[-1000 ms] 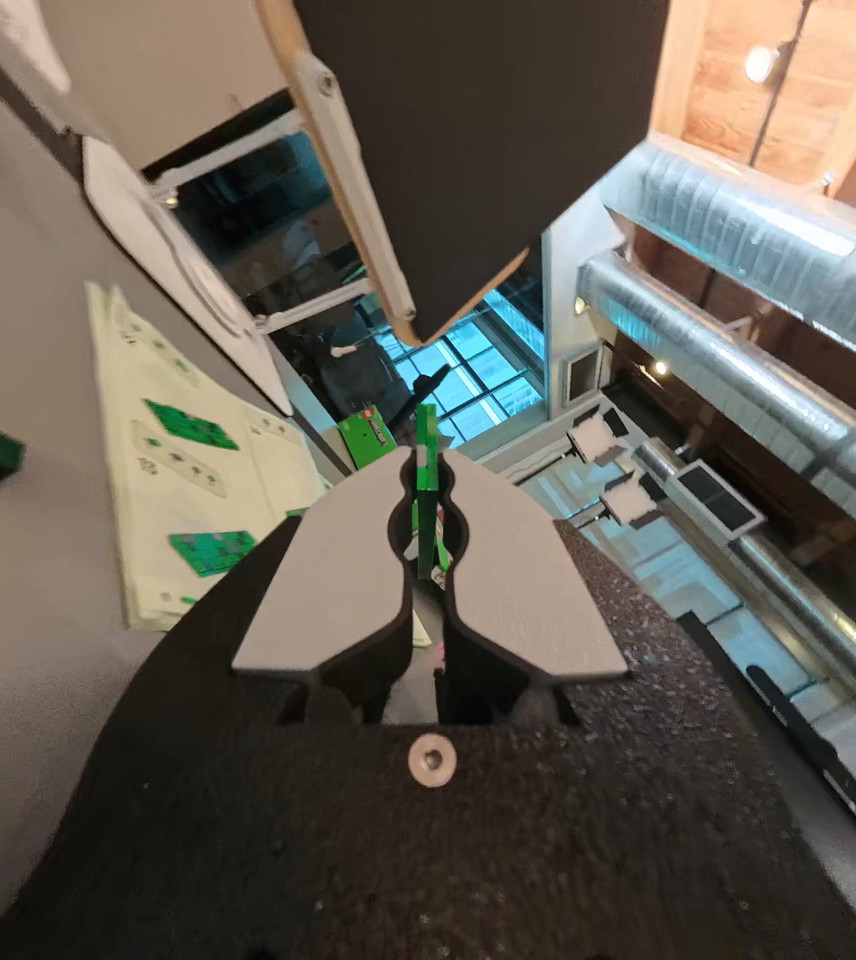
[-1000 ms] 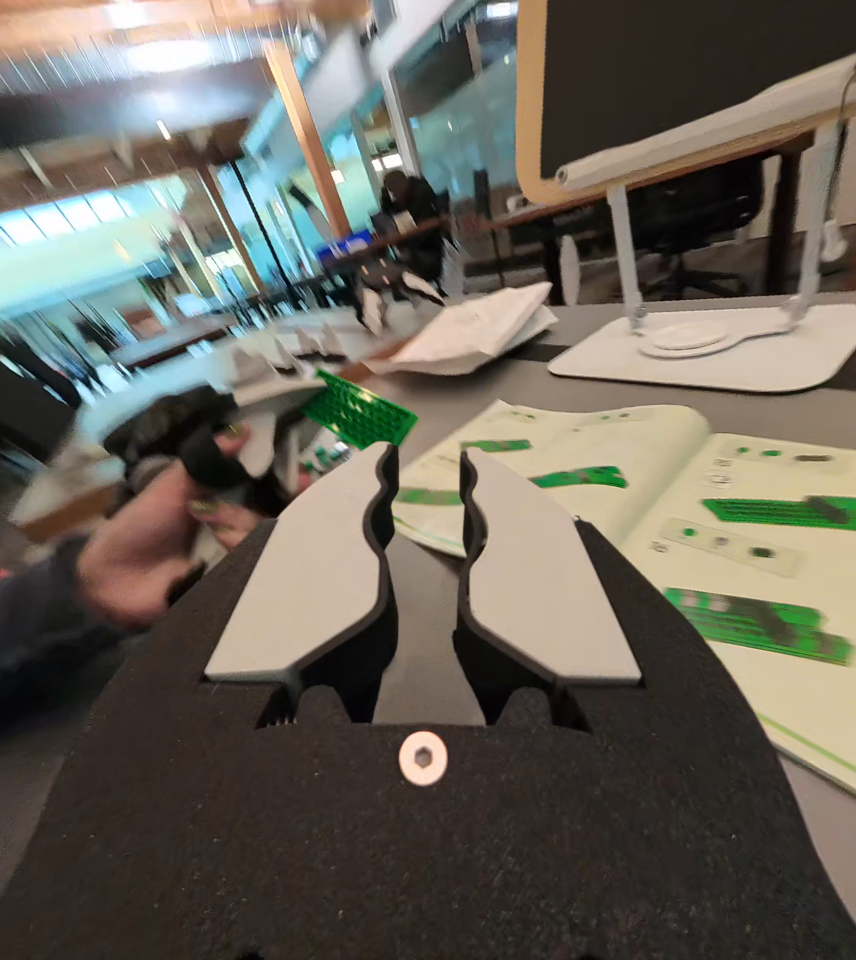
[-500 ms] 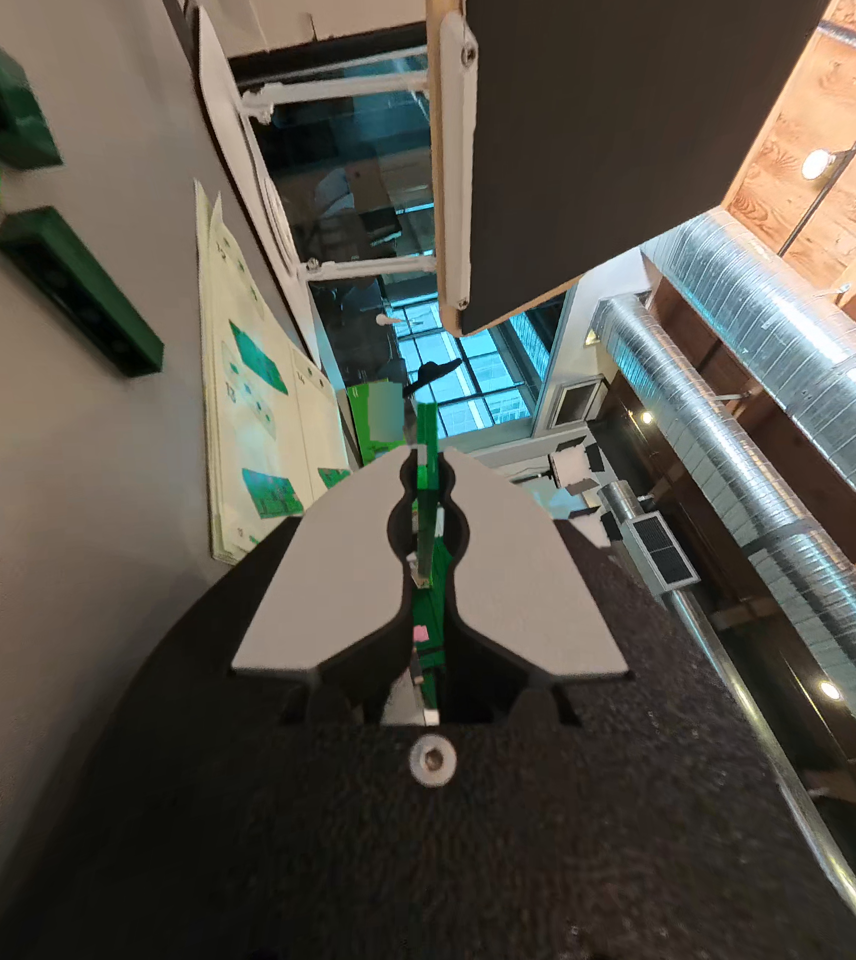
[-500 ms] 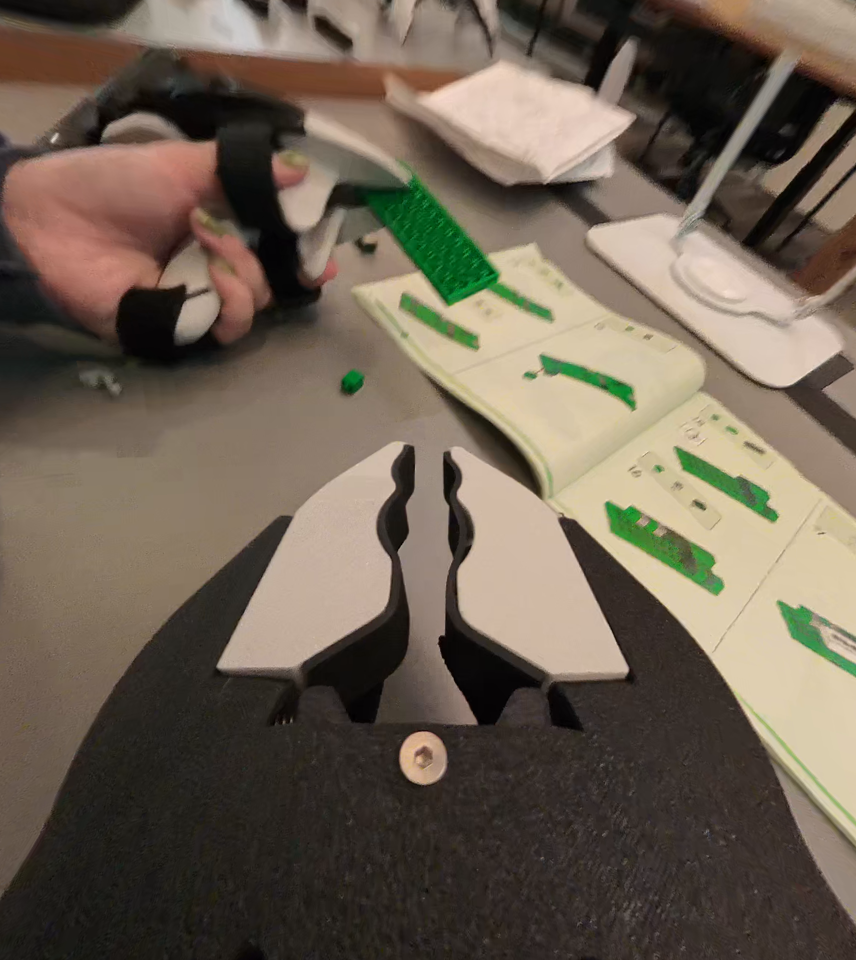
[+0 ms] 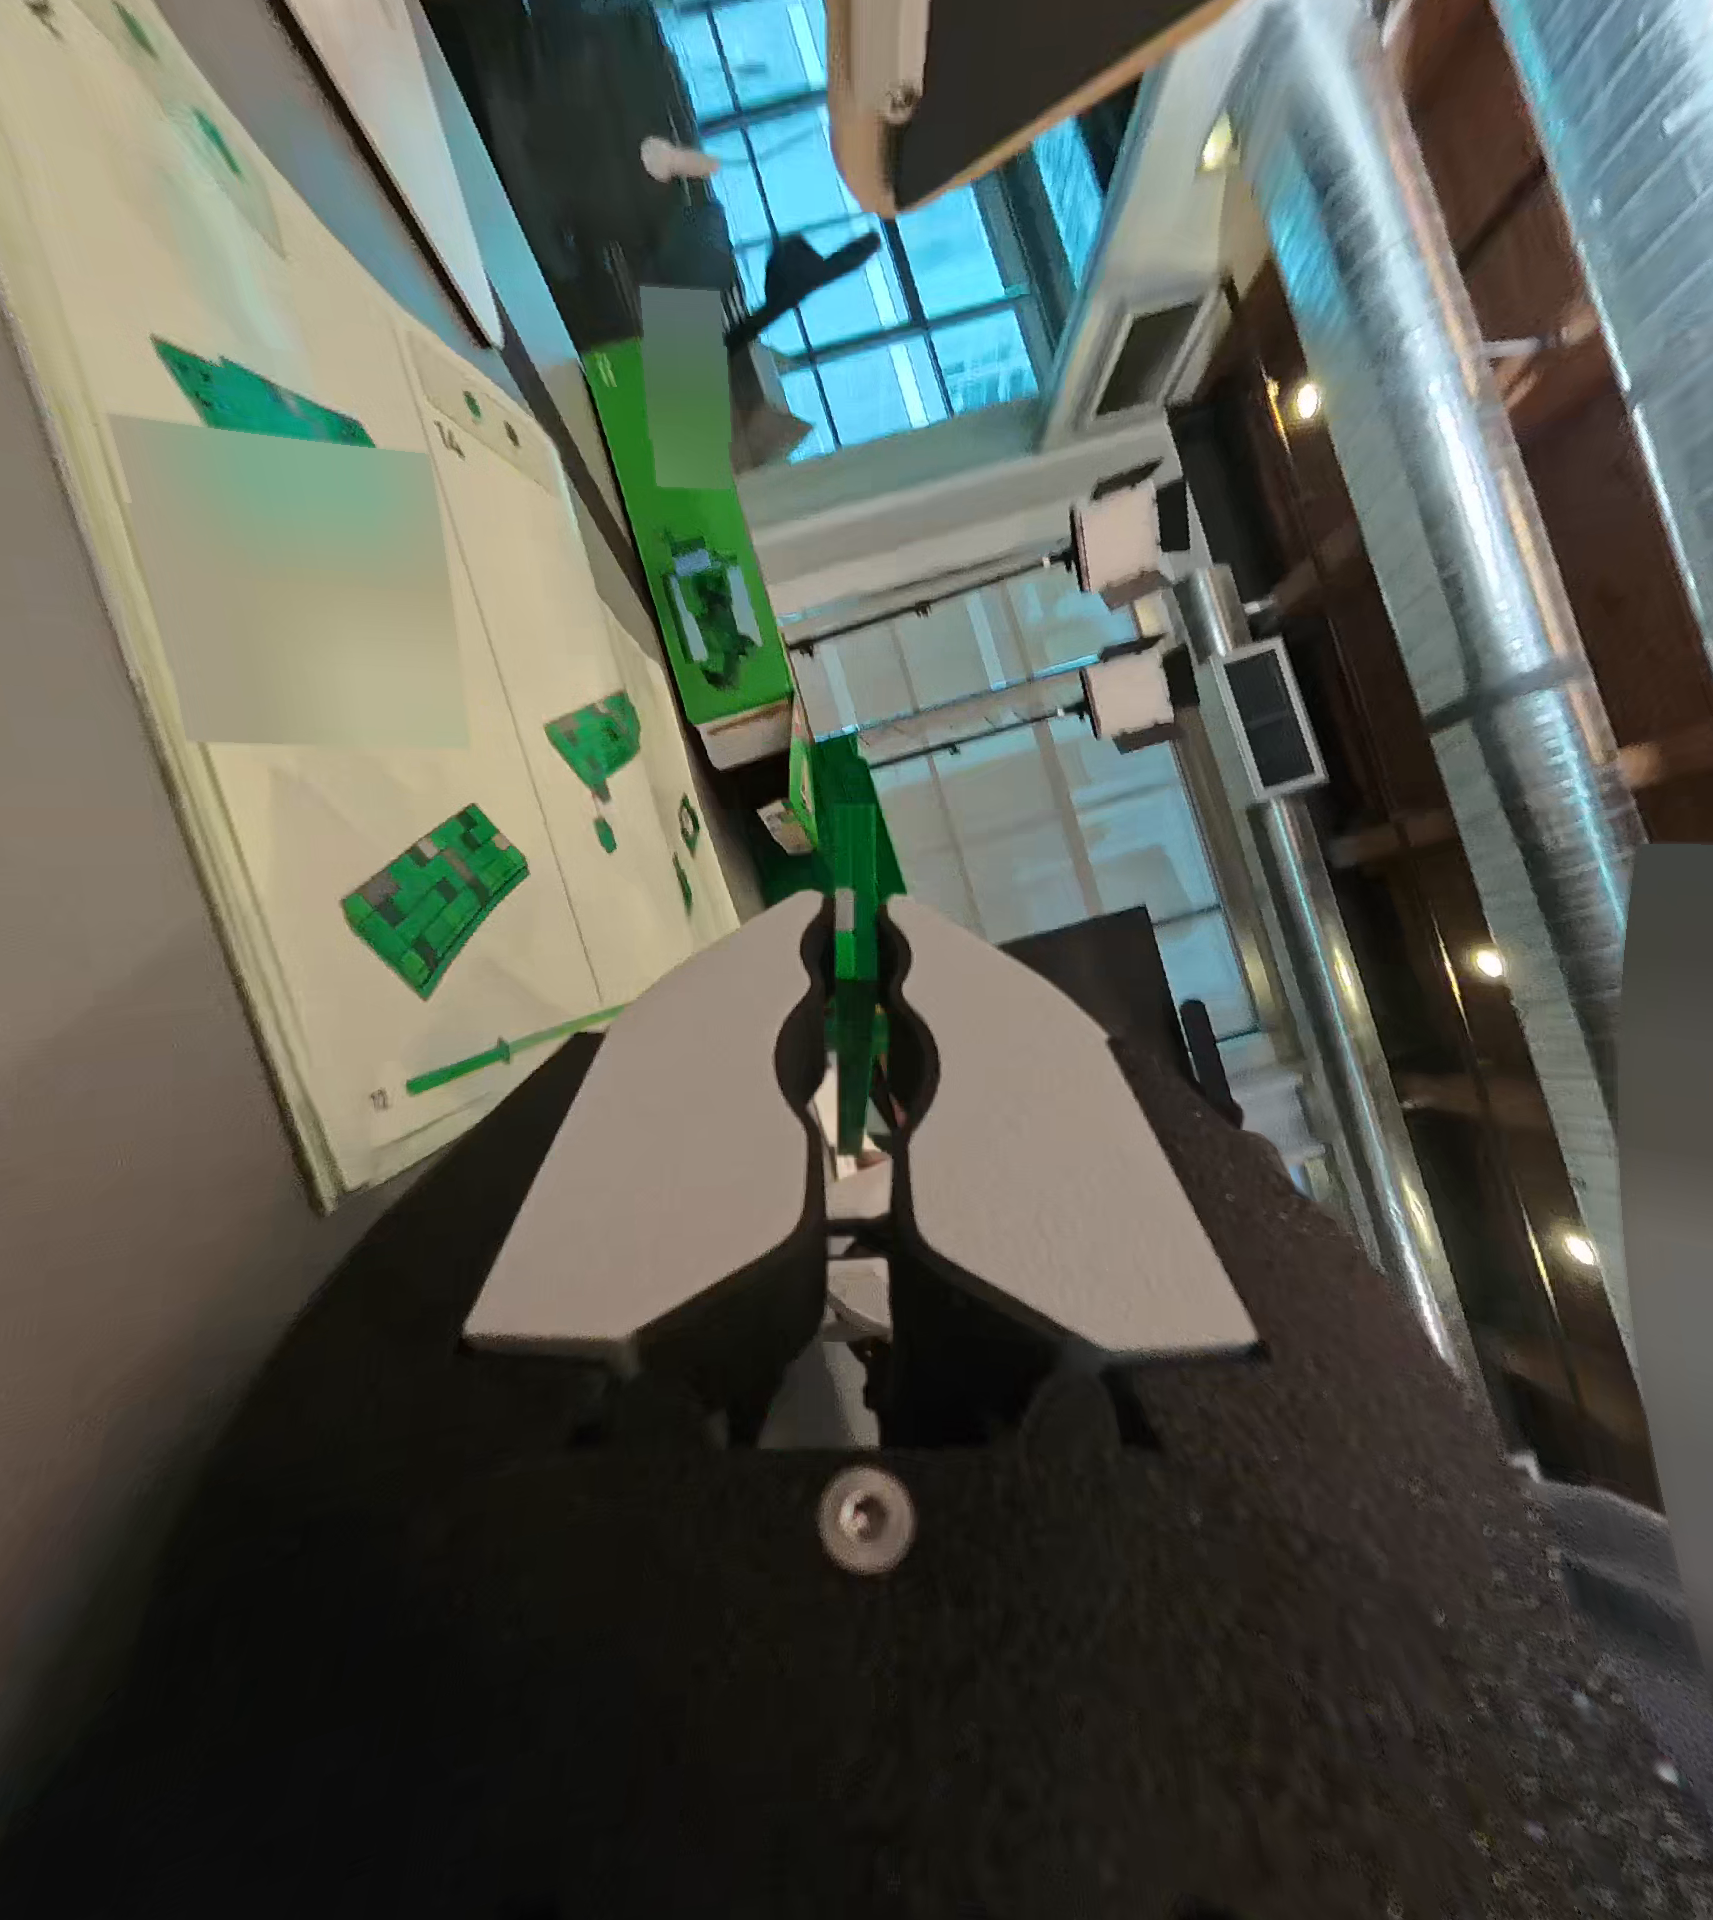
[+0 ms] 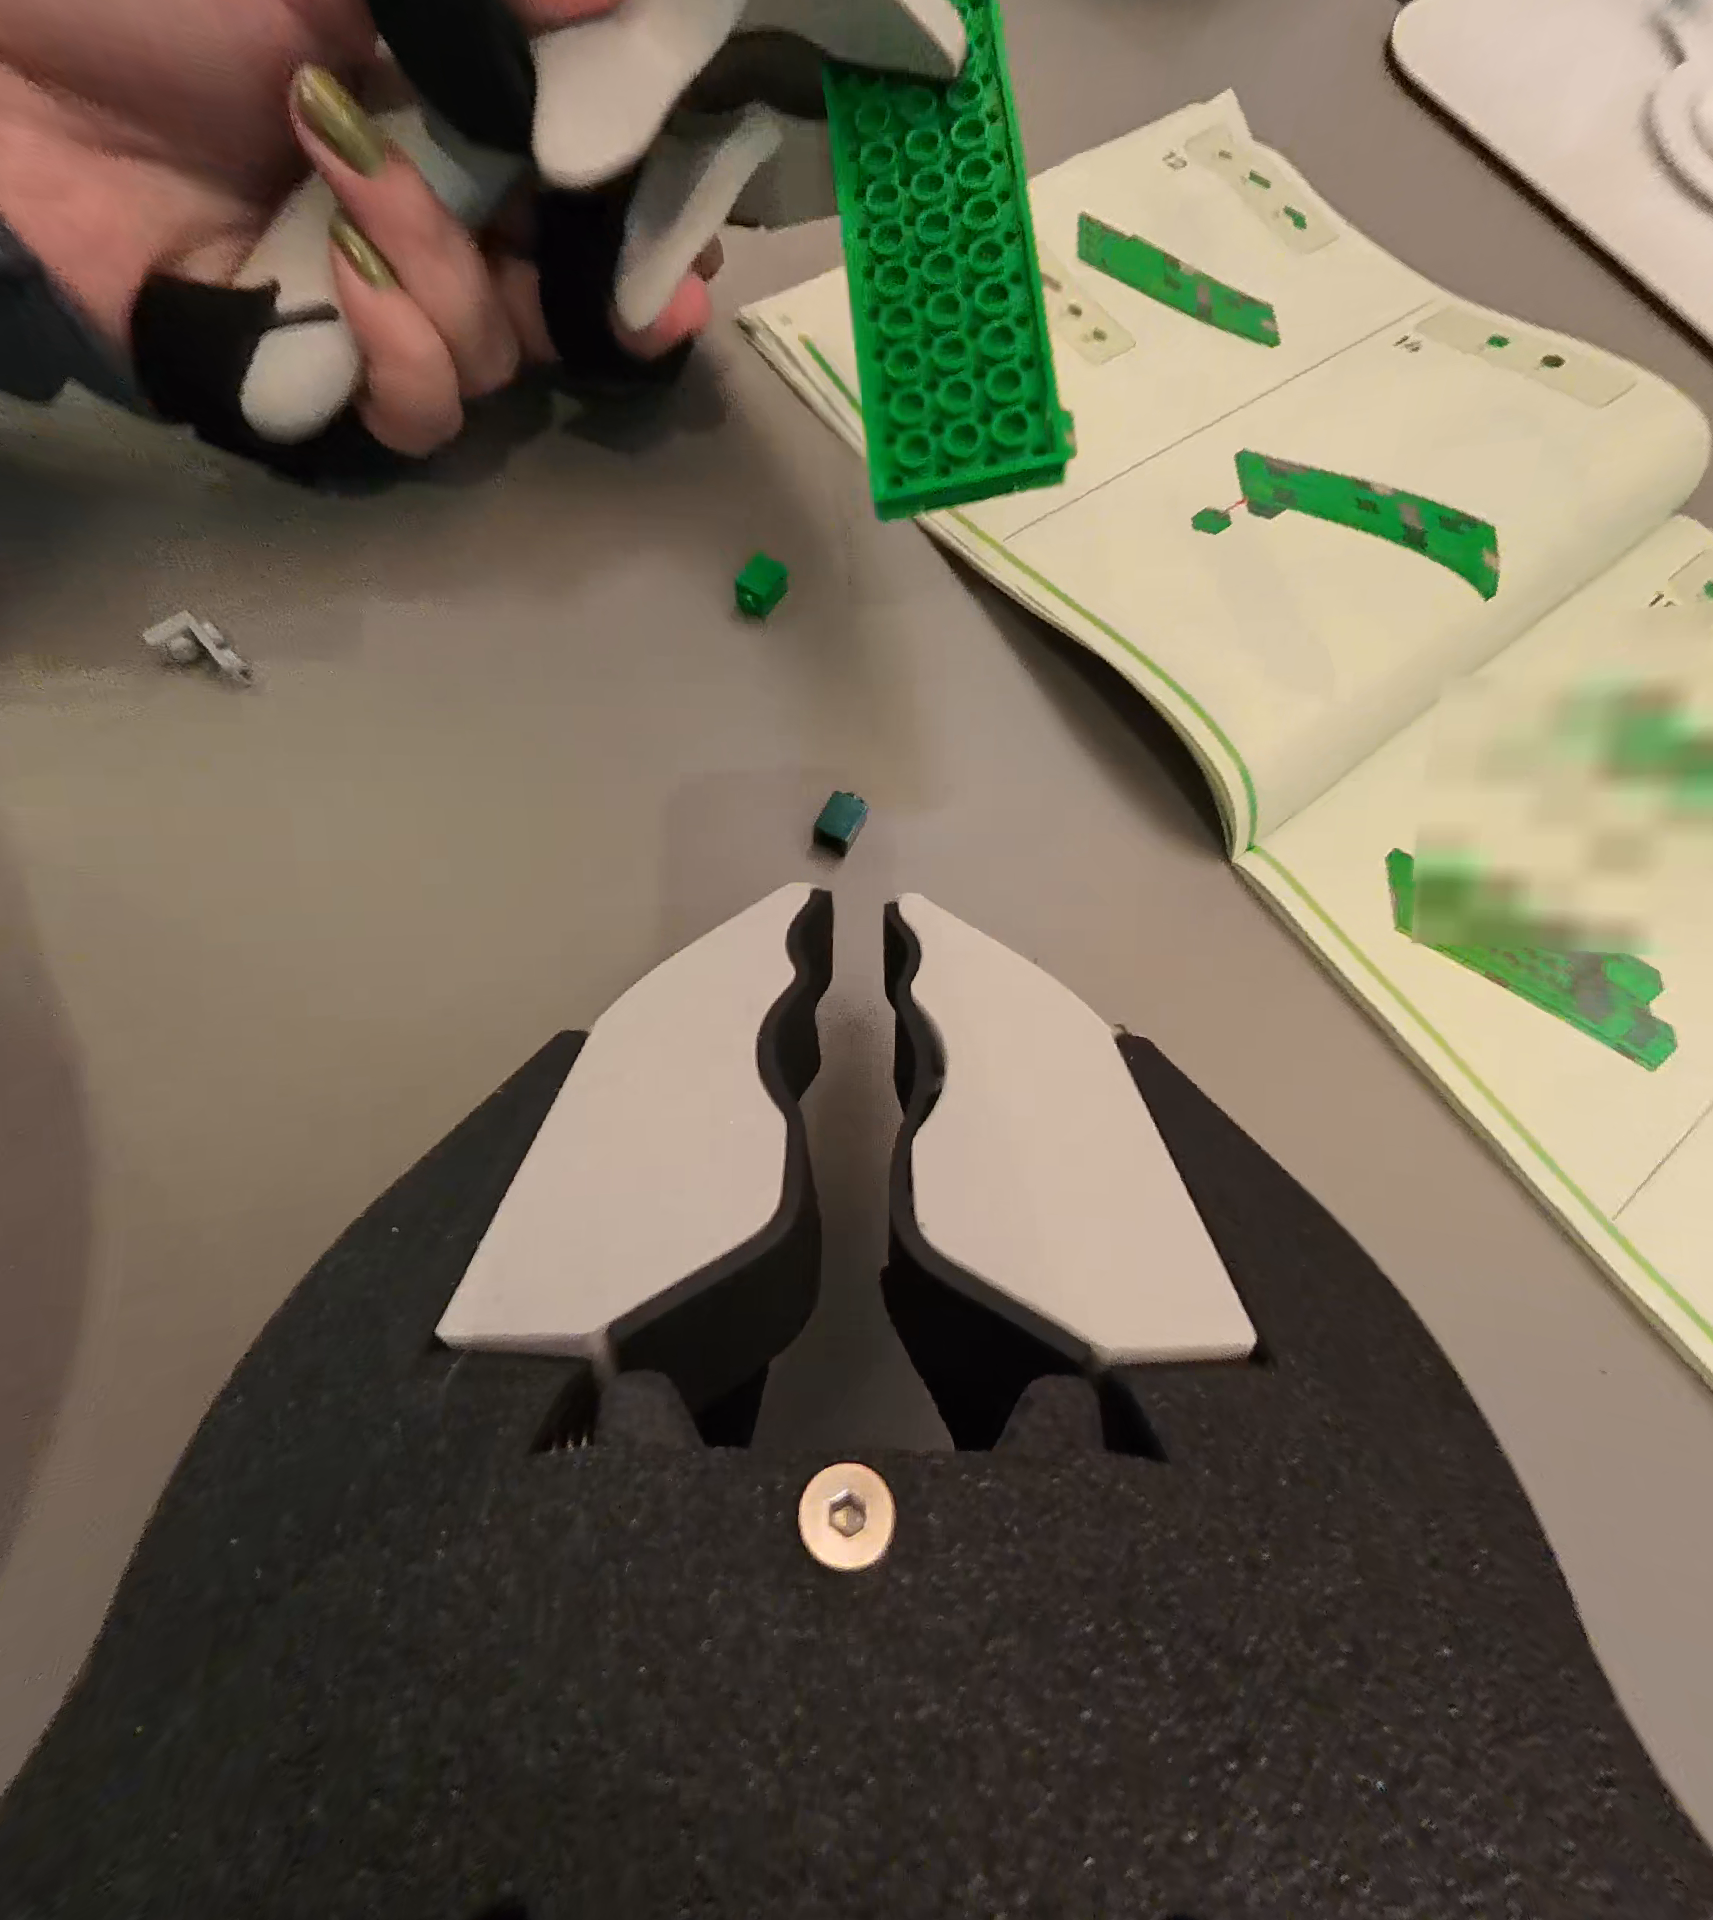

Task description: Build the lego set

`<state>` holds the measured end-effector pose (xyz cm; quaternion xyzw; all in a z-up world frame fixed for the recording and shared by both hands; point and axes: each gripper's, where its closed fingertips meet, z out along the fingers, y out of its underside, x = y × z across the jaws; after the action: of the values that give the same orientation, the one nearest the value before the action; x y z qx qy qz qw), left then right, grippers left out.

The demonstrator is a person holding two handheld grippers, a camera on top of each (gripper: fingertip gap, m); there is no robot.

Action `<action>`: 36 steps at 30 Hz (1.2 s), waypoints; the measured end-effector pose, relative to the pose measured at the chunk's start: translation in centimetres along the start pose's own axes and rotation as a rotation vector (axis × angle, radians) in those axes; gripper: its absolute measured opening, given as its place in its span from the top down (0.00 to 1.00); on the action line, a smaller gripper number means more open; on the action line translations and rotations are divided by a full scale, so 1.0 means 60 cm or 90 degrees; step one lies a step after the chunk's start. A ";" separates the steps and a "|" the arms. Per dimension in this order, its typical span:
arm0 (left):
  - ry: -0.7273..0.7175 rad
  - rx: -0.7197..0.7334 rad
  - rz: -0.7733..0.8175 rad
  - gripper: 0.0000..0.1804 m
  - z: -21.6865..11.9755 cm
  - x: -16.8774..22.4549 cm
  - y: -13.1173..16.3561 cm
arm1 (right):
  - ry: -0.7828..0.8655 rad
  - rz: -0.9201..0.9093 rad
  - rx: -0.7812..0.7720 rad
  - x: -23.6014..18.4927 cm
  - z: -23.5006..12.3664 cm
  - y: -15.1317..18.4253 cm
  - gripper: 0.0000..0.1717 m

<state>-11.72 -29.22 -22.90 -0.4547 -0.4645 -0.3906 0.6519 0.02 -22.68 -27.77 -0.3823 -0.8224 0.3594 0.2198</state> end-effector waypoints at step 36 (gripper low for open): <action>-0.026 -0.401 0.034 0.97 -0.052 -0.015 0.091 | 0.070 -0.209 0.334 0.021 -0.038 -0.074 1.00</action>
<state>-6.09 -30.59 -25.48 -0.6540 -0.3215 -0.4891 0.4793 -1.38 -22.75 -22.80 -0.1938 -0.7391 0.4979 0.4102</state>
